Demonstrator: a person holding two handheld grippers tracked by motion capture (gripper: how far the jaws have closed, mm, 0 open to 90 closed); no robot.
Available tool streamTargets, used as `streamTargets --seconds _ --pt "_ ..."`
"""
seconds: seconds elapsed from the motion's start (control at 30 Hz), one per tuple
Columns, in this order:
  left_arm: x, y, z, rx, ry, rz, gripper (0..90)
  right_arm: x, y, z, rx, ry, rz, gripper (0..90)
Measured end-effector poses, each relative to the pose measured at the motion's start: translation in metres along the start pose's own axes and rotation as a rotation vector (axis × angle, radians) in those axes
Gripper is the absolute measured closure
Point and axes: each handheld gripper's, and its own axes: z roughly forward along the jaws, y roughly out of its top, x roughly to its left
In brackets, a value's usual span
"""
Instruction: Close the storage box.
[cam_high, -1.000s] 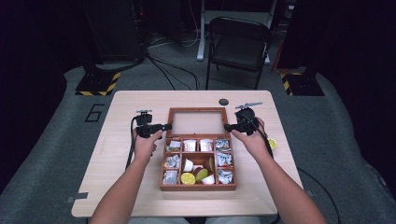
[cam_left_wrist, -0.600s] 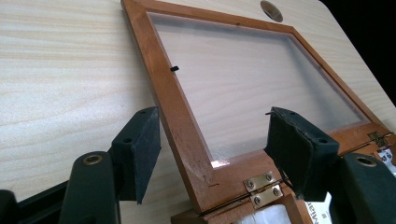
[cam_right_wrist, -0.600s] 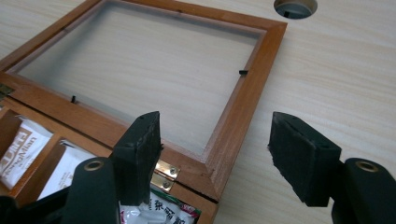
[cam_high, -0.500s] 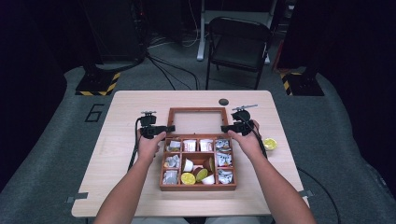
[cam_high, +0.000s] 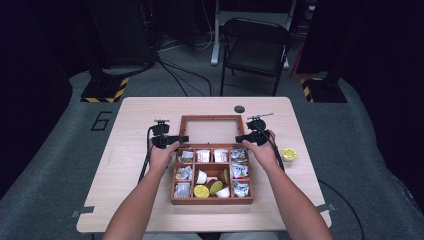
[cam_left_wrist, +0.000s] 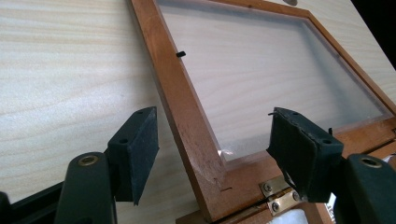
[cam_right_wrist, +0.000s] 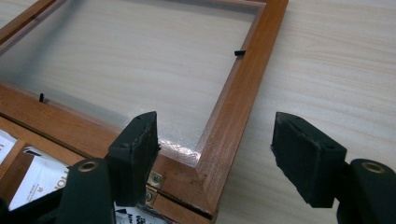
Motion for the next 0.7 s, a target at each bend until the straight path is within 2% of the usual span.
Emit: streamTargets --seconds 0.43,0.63,0.67,0.7 --pt "0.0 -0.002 0.006 0.019 0.003 0.011 32.4 0.005 -0.002 0.01 0.016 0.002 0.003 30.0" --pt "-0.001 -0.003 0.009 0.023 0.002 -0.011 32.1 0.004 -0.002 0.013 0.018 0.002 0.022 29.4" --pt "0.0 -0.003 0.009 0.033 0.002 0.008 32.0 0.004 -0.002 0.013 0.017 0.002 0.024 29.4" --pt "-0.001 -0.003 0.009 0.039 0.001 0.005 32.0 0.003 -0.002 0.014 0.014 0.004 0.024 29.4"
